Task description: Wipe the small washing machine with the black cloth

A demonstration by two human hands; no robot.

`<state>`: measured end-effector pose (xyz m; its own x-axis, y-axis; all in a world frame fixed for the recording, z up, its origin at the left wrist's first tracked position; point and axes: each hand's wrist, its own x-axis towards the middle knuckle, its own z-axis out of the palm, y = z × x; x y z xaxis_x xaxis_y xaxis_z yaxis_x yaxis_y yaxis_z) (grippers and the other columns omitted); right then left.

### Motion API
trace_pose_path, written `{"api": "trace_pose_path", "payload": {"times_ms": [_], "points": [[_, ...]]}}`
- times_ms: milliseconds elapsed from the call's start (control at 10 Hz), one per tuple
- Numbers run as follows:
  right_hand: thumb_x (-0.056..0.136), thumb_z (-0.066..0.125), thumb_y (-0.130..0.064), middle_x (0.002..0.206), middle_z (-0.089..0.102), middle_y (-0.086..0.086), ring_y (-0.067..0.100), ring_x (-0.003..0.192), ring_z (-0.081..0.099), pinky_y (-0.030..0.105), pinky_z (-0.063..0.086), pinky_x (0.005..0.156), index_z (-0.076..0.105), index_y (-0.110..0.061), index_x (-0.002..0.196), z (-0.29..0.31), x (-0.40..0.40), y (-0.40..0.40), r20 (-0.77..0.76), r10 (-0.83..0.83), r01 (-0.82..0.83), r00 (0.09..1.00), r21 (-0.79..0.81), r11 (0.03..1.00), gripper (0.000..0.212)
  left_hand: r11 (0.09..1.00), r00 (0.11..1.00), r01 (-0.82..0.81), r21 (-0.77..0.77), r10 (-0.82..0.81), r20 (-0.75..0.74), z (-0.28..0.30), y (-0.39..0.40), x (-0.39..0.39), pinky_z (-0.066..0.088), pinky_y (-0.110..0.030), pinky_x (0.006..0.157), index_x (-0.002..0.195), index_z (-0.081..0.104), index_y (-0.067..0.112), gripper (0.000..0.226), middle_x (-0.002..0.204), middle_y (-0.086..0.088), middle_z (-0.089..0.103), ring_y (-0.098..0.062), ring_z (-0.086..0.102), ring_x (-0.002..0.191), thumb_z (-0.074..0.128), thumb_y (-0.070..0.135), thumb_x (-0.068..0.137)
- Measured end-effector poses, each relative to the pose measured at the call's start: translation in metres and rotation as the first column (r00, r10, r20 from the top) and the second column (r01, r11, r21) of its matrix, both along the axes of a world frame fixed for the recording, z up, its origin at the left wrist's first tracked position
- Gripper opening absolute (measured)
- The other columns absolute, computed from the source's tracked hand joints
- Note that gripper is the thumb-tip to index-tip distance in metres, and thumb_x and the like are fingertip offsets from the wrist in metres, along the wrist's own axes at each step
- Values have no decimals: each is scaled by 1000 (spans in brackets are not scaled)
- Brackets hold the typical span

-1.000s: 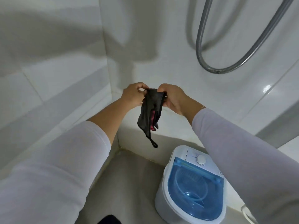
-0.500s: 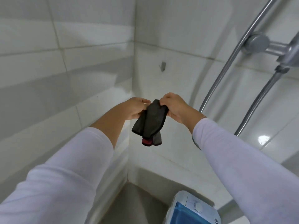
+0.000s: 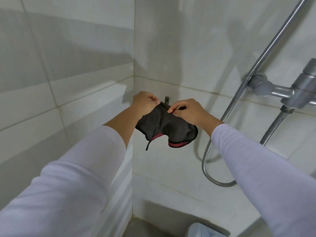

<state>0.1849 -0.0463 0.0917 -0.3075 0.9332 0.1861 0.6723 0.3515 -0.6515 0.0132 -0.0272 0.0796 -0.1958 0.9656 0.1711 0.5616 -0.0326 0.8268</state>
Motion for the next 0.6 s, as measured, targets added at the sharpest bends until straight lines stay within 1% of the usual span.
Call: {"api": "trace_pose_path", "payload": {"times_ms": [100, 200, 300, 400, 500, 600], "points": [[93, 43, -7, 69, 36, -16, 18, 80, 50, 11, 34, 71, 72, -21, 108, -10, -3, 11, 276, -70, 12, 959, 205, 979, 36, 998, 1000, -11, 64, 13, -29, -5, 13, 8, 42, -21, 89, 104, 71, 11, 22, 110, -5, 70, -20, 63, 105, 61, 24, 89], [95, 38, -6, 85, 54, -2, 30, 101, 57, 20, 36, 82, 65, -22, 120, -17, -8, 21, 258, -165, 104, 952, 233, 967, 41, 992, 999, -26, 125, 32, -42, -11, 27, 14, 42, -24, 93, 103, 70, 10, 21, 108, -7, 71, -21, 64, 104, 61, 23, 90], [93, 38, -4, 124, 60, 12, 32, 110, 57, 27, 43, 96, 62, -22, 124, -23, -16, 32, 250, -198, 146, 948, 212, 966, 43, 986, 997, -72, 149, 71, 13, -18, 40, 17, 43, -20, 87, 102, 63, 10, 17, 106, -7, 69, -20, 63, 99, 63, 20, 89], [91, 37, -1, 123, 60, 15, 34, 106, 58, 28, 44, 87, 59, -19, 124, -30, -22, 44, 242, -226, 178, 943, 207, 962, 44, 981, 995, -96, 170, 88, 55, -27, 49, 16, 45, -20, 80, 97, 57, 10, 12, 93, -4, 62, -15, 57, 81, 63, 17, 88], [90, 36, -1, 113, 64, 17, 34, 95, 59, 28, 43, 75, 58, -18, 121, -36, -26, 48, 199, -241, 206, 950, 179, 962, 41, 979, 993, -120, 168, 117, 27, -35, 51, 17, 35, -10, 69, 94, 57, 10, 10, 87, 2, 58, -11, 51, 77, 62, 17, 88], [91, 37, -6, 110, 66, 12, 27, 82, 55, 28, 44, 73, 58, -18, 118, -46, -28, 51, 104, -264, 251, 959, 126, 960, 37, 988, 994, -105, 112, 102, 34, -45, 53, 22, 36, -12, 73, 93, 57, 12, 10, 83, 4, 57, -14, 52, 82, 58, 22, 91]]}}
